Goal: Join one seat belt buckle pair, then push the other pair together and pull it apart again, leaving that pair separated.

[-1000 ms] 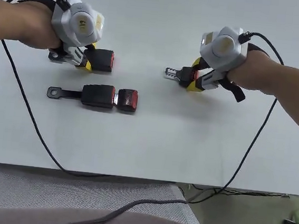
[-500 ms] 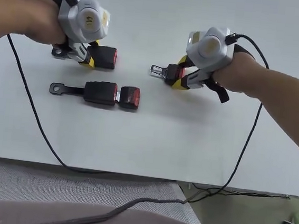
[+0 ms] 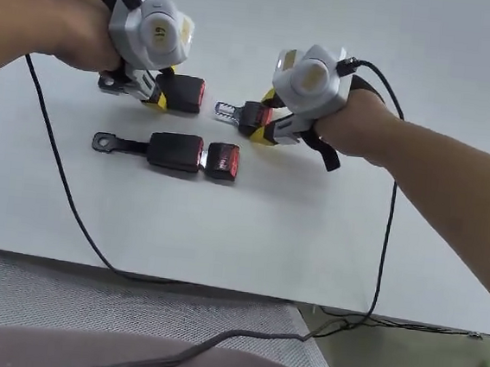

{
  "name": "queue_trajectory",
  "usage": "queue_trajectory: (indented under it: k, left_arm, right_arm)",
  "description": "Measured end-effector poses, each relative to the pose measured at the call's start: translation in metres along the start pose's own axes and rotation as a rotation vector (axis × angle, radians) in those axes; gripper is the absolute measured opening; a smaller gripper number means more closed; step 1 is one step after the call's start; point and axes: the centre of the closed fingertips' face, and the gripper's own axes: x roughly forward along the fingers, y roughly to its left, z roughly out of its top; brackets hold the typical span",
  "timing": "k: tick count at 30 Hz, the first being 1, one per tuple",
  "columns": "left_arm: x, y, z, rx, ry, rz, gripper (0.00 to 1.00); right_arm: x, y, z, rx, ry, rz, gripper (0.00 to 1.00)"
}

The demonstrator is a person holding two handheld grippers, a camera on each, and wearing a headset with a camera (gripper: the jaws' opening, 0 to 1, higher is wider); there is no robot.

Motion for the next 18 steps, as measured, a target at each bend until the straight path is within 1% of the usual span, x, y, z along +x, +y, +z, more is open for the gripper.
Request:
queue_trajectory:
  k: [2,5,9,13,18]
  left_arm:
    - [0.0,0.0,0.0,0.002,0.0,0.0,0.31]
    - [0.0,0.0,-0.001,-0.002,-0.007,0.0,0.31]
    - [0.0,0.0,-0.001,-0.002,-0.013,0.0,0.31]
    - [0.0,-0.001,0.0,-0.001,-0.011,0.0,0.31]
    - [0.0,-0.001,0.0,-0.002,-0.011,-0.001,0.31]
  right_arm:
    - [0.004,0.0,0.007,-0.001,0.002,0.003,0.34]
    - [0.007,0.0,0.013,-0.005,0.01,0.002,0.34]
    - [0.007,-0.003,0.012,0.005,0.02,0.002,0.34]
    - [0.005,-0.003,0.014,-0.029,0.021,-0.011,0.34]
    - [0.009,-0.01,0.017,-0.048,0.009,-0.029,0.34]
